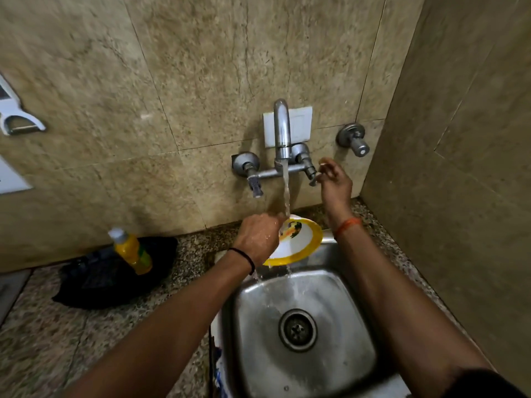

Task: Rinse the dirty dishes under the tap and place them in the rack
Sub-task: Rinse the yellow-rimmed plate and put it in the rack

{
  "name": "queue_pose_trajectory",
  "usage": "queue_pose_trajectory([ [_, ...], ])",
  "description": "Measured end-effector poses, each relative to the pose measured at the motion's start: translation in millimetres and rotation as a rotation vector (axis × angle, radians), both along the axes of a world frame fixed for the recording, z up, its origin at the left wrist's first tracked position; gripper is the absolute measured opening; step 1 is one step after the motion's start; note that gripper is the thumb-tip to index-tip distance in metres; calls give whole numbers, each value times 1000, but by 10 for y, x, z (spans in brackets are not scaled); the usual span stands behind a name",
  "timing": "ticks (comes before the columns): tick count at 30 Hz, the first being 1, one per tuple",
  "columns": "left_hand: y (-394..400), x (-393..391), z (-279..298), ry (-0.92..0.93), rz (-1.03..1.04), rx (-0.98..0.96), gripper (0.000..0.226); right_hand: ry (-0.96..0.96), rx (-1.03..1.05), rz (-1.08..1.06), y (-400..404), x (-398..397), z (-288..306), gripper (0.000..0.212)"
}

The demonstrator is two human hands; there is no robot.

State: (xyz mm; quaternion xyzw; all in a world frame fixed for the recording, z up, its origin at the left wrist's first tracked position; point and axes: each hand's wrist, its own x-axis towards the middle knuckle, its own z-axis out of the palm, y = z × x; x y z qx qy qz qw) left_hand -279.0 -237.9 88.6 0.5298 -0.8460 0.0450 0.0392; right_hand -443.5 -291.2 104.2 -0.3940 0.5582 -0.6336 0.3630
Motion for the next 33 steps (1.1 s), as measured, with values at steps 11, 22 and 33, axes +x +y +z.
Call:
queue_pose_trajectory([
  [11,414,774,-69,16,26,-61,50,454,4,559,882,632,-666,31],
  [22,1501,2515,-153,989,423,-94,28,496,-187,702,1184,1722,-739,16],
  [33,2930,4497,185,1317,794,-431,19,269,-63,1165,1845,4258,-481,24],
])
